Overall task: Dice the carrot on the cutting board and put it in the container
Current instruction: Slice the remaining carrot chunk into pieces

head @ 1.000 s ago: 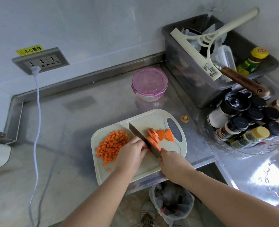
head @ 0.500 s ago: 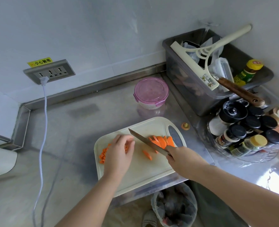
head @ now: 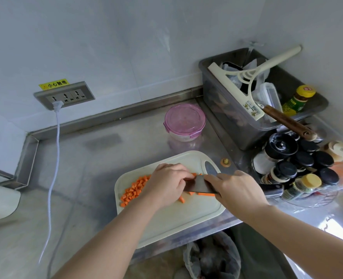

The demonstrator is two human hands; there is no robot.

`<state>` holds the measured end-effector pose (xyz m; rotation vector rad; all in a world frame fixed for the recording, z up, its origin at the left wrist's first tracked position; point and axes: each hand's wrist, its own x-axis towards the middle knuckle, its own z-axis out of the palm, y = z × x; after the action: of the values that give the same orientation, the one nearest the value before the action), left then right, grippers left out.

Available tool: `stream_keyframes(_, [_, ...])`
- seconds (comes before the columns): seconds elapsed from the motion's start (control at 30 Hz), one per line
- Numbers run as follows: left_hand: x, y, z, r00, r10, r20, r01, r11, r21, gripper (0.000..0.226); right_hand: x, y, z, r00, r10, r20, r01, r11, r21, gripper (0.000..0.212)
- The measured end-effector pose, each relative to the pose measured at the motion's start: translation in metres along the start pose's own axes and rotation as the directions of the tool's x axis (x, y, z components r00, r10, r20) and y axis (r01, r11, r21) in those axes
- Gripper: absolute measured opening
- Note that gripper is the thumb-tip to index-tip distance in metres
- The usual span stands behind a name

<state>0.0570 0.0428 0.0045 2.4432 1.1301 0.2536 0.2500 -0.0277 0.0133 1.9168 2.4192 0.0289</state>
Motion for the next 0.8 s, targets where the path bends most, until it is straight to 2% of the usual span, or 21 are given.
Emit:
stream_keyframes(0.13, [0.009,0.001,0.008,0.996,-0.015,0.083,0.019,0.999,-0.041,0.028,-0.008,0.004,0.003,0.999,-0.002,0.035,0.002,1.000,-0.005,0.047])
stream_keyframes(0.2, [0.016,0.002,0.010,0.987,-0.073,0.146,0.090,0.990,-0.109,0.016,-0.010,0.006,0.004,0.999,-0.001,0.053,0.002,1.000,-0.018,0.046])
stream_keyframes(0.33, [0.030,0.004,0.006,0.959,-0.150,0.242,0.203,0.956,-0.213,0.016,-0.011,0.010,0.003,1.000,-0.010,0.000,0.010,1.000,-0.028,0.045])
stream_keyframes(0.43, [0.032,0.004,-0.001,0.974,-0.166,0.156,0.187,0.974,-0.129,0.018,-0.011,0.013,0.005,0.999,0.032,-0.020,-0.033,0.999,-0.017,0.045])
stream_keyframes(0.53, [0.033,-0.002,-0.018,0.972,-0.224,-0.074,0.206,0.958,-0.198,0.019,-0.010,0.011,-0.006,0.995,0.100,-0.017,-0.098,0.993,0.070,0.032])
stream_keyframes(0.6, [0.029,-0.007,-0.032,0.938,-0.240,-0.250,0.173,0.949,-0.262,0.019,-0.008,0.015,-0.010,0.969,0.194,0.151,-0.222,0.955,0.199,0.020])
stream_keyframes(0.67, [0.021,-0.010,-0.037,0.911,-0.222,-0.349,0.134,0.957,-0.257,0.020,-0.005,0.015,-0.009,0.920,0.274,0.282,-0.366,0.858,0.361,0.017])
stream_keyframes(0.7, [0.015,-0.012,-0.035,0.913,-0.207,-0.352,0.126,0.962,-0.241,0.020,-0.004,0.015,-0.009,0.905,0.297,0.305,-0.409,0.807,0.426,0.015])
stream_keyframes(0.73, [0.010,-0.012,-0.031,0.928,-0.191,-0.321,0.123,0.968,-0.219,0.021,-0.002,0.016,-0.007,0.894,0.315,0.318,-0.438,0.763,0.476,0.022])
stream_keyframes(0.8, [0.000,-0.013,-0.016,0.976,-0.159,-0.146,0.136,0.979,-0.153,0.021,0.001,0.016,-0.005,0.883,0.336,0.326,-0.465,0.710,0.528,0.034])
